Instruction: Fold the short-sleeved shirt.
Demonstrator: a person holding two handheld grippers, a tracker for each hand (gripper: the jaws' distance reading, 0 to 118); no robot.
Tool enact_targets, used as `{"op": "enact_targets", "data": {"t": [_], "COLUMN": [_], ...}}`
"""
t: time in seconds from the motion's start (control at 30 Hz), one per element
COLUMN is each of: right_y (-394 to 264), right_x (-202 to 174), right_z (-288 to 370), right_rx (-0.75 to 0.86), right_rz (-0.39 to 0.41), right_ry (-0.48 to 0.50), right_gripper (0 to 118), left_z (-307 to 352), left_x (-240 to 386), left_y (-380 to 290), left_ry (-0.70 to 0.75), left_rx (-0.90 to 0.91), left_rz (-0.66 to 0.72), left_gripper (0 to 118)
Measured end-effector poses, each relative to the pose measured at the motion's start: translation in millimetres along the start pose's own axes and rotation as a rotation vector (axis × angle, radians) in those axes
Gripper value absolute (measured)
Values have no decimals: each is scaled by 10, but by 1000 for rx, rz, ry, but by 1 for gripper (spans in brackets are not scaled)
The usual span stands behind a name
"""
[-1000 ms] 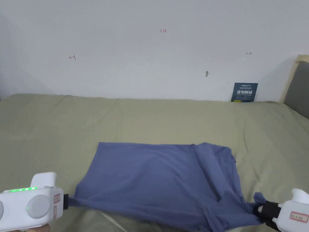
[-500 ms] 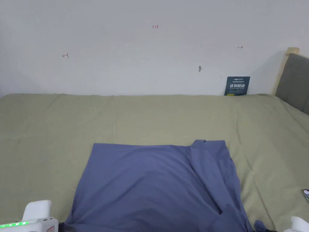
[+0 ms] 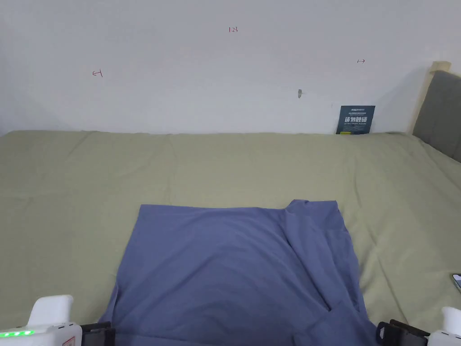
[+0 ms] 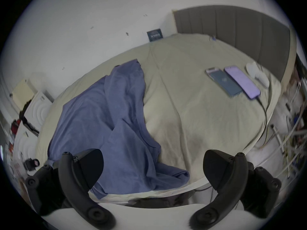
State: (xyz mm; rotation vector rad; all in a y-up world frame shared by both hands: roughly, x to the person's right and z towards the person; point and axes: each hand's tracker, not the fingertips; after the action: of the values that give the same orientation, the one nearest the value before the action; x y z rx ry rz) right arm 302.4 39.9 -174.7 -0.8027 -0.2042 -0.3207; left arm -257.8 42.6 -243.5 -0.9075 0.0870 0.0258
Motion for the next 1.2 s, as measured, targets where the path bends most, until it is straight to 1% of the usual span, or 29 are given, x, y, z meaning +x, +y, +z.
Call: {"op": "enact_targets", "data": {"t": [0.07,0.1,0.13,0.17,0.2,0.23,0.27,0.3,0.33,0.37,0.43,0.47,0.53,0.57,0.6,0.63,0.67,0.7,0.73,0.77,0.87,0.9,1.07,1.13,1.17,1.2], "right_y": [36,42,60,69,73,82,80,78,99,169,237,288,423,504,587,575,649,732,828,967,1289,1302,1710,1819,1856,1885], "right_x": [-80,-18,-54,-98,-146,-236,-283,-304,-319,-395,-449,-440,-397,-408,-417,-420,-435,-451,-472,-558,-642,-703,-807,-844,-805,-810], "right_z": [129,2,30,76,113,252,278,305,311,268,212,123,-65,-139,-214,-213,-287,-369,-463,-623,-966,-976,-1576,-1764,-1906,-1973], "right_rx": [17,37,48,71,102,130,155,178,159,133,122,106,94,91,82,94,93,88,82,75,66,74,63,57,49,47], "right_rz": [35,71,113,149,182,200,226,224,216,237,221,213,208,205,202,164,157,154,155,176,189,174,171,164,160,160], "right_ry": [7,25,37,37,18,-46,-75,-65,-48,-20,-8,6,10,12,17,-13,-9,-6,-5,9,3,-24,-35,-41,-31,-23], "right_gripper": [118,117,112,88,53,15,3,3,3,3,3,3,3,3,3,3,3,3,3,3,3,3,3,3,3,3], "left_z": [113,184,270,335,370,366,388,382,349,318,307,418,424,226,165,114,68,-404,-552,-646,-1114,-1225,-2006,-2181,-2328,-2420], "left_x": [10,22,30,16,16,11,0,-4,-14,-22,47,119,115,162,162,155,148,268,291,308,404,419,564,690,733,763], "left_y": [15,22,37,28,44,66,62,53,84,107,214,184,166,369,423,466,512,1012,1167,1273,1808,1929,2704,2817,2895,2929], "left_ry": [-21,-44,-67,-100,-141,-134,-130,-128,-137,-143,-162,-153,-154,-167,-176,-183,-190,-193,-194,-190,-183,-181,-155,-123,-108,-89], "left_rx": [20,32,43,55,77,79,128,107,101,100,100,97,92,82,71,63,57,51,46,41,39,41,10,0,-10,-13], "left_rz": [-18,-24,-29,-39,-17,-7,18,0,-4,5,12,10,3,7,13,24,33,36,40,38,25,24,11,19,9,6], "left_gripper": [118,116,111,85,39,0,0,0,0,0,0,0,0,0,0,0,0,0,0,0,0,0,0,0,2,16]}}
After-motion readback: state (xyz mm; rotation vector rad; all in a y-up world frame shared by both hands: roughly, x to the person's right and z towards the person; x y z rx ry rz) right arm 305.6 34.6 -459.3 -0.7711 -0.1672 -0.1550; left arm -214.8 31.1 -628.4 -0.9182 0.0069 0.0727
